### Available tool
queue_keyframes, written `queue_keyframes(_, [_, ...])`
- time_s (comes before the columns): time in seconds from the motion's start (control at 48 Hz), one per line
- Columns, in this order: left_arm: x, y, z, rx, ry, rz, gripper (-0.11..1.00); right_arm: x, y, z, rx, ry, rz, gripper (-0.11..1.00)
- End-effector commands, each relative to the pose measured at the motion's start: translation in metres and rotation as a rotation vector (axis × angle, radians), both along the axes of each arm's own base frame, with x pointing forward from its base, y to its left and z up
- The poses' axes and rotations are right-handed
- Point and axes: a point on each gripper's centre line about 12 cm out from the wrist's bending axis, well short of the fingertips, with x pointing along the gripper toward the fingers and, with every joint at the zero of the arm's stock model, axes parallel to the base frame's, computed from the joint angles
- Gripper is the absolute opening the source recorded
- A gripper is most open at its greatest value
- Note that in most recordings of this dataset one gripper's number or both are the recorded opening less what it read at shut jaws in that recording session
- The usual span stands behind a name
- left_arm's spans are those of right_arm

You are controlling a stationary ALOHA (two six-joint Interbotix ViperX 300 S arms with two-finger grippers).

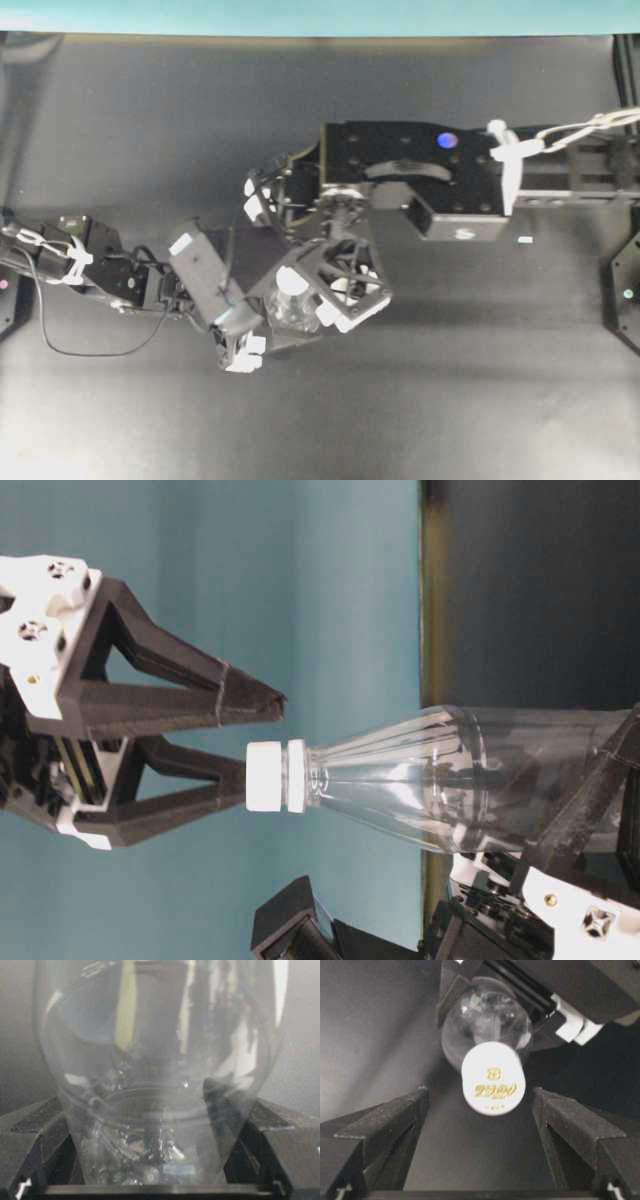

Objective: Open the bottle cap by holding the bottle with the left arm and twisting the cap with the right arm.
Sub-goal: 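Open the right gripper and rotate it back for another turn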

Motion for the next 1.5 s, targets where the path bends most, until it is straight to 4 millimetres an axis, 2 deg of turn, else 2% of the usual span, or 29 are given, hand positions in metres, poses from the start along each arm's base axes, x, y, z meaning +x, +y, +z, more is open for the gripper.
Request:
queue_keyframes(0.0, [-0.001, -0.005, -0.001, -0.001, 0.009, -0.014, 0.81, -0.009, 0.008, 0.025, -0.002, -0.061, 0.017, 0.78])
queue_keyframes(0.125, [-0.002, -0.005, -0.002, 0.000, 0.015, -0.014, 0.81, -0.017, 0.009, 0.046, -0.025, -0.110, -0.026, 0.78])
queue_keyframes(0.188, [-0.002, -0.005, -0.003, 0.000, 0.020, -0.014, 0.81, -0.019, 0.007, 0.058, -0.014, -0.138, -0.109, 0.78])
queue_keyframes(0.271, [-0.002, -0.005, -0.003, 0.000, 0.025, -0.013, 0.81, -0.020, 0.005, 0.074, 0.044, -0.157, -0.283, 0.79])
queue_keyframes(0.375, [-0.002, -0.005, -0.003, 0.000, 0.028, -0.013, 0.81, -0.019, 0.002, 0.088, 0.151, -0.139, -0.587, 0.79])
queue_keyframes(0.438, [-0.002, -0.005, -0.002, 0.000, 0.025, -0.013, 0.81, -0.017, -0.001, 0.092, 0.219, -0.092, -0.812, 0.79])
queue_keyframes(0.521, [-0.002, -0.005, -0.001, 0.000, 0.023, -0.014, 0.81, -0.015, -0.005, 0.094, 0.257, -0.024, -1.007, 0.79])
queue_keyframes(0.73, [-0.002, -0.005, 0.002, 0.000, 0.017, -0.014, 0.81, -0.003, 0.003, 0.090, 0.282, 0.102, -1.306, 0.79])
queue_keyframes(0.855, [-0.003, -0.005, 0.002, -0.001, 0.017, -0.013, 0.81, 0.008, 0.016, 0.082, 0.292, 0.112, -1.338, 0.79])
queue_keyframes(0.98, [-0.003, -0.005, 0.003, -0.001, 0.017, -0.014, 0.81, 0.015, 0.024, 0.063, 0.253, 0.152, -1.332, 0.79])
queue_keyframes(1.23, [-0.006, -0.006, 0.001, 0.000, 0.025, -0.017, 0.81, 0.023, 0.023, 0.032, 0.196, 0.204, -1.340, 0.79])
queue_keyframes(1.48, [-0.006, -0.007, 0.001, 0.001, 0.023, -0.020, 0.81, 0.028, 0.025, 0.013, 0.205, 0.197, -1.339, 0.78])
